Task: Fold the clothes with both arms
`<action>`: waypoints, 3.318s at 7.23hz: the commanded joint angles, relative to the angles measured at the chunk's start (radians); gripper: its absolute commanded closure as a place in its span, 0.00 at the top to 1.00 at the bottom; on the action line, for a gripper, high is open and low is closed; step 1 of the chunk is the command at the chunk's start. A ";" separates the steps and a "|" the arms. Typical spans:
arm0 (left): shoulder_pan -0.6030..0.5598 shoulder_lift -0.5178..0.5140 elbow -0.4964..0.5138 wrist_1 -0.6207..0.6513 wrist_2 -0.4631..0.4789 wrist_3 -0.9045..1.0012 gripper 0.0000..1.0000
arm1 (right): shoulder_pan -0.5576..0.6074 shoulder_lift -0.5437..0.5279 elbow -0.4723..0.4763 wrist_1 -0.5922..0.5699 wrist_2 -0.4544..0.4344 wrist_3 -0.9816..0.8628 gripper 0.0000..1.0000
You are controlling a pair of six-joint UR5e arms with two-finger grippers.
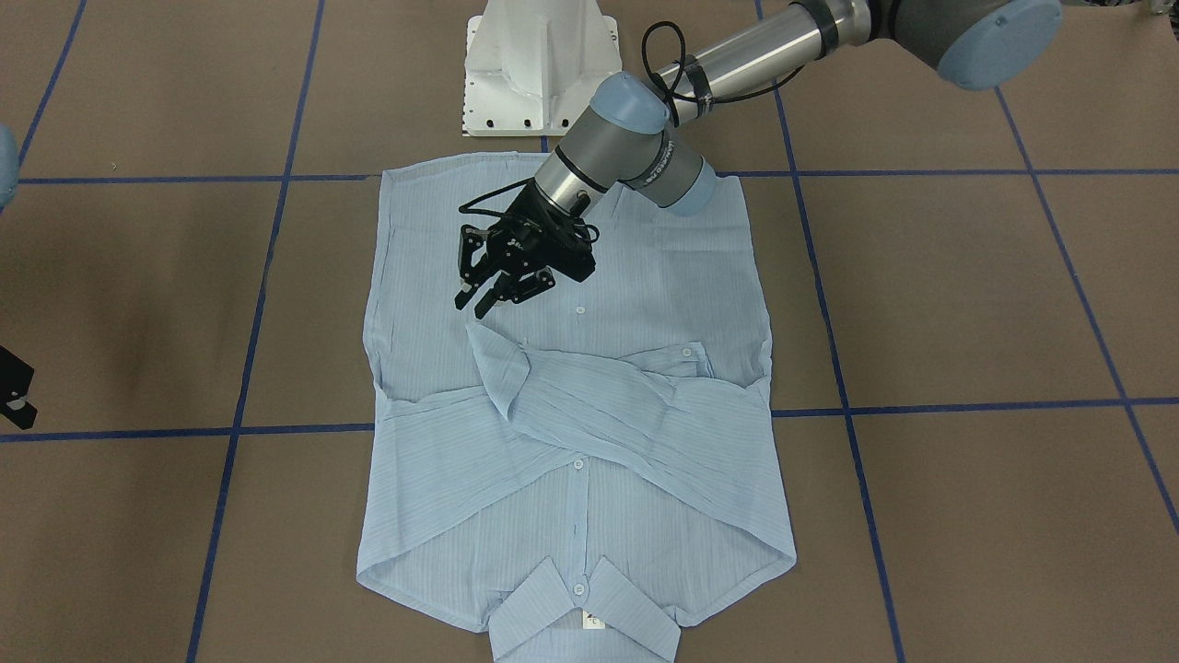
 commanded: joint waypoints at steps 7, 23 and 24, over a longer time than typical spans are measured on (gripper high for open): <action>-0.240 0.344 -0.448 0.320 -0.320 0.445 1.00 | -0.469 -0.046 0.332 -0.009 -0.355 0.667 1.00; 0.231 0.813 -0.791 0.630 0.072 -0.061 0.37 | -0.924 -0.381 0.622 -0.003 -0.719 1.019 1.00; 0.237 0.813 -0.791 0.636 0.072 -0.061 0.37 | -0.924 -0.381 0.622 -0.003 -0.719 1.019 1.00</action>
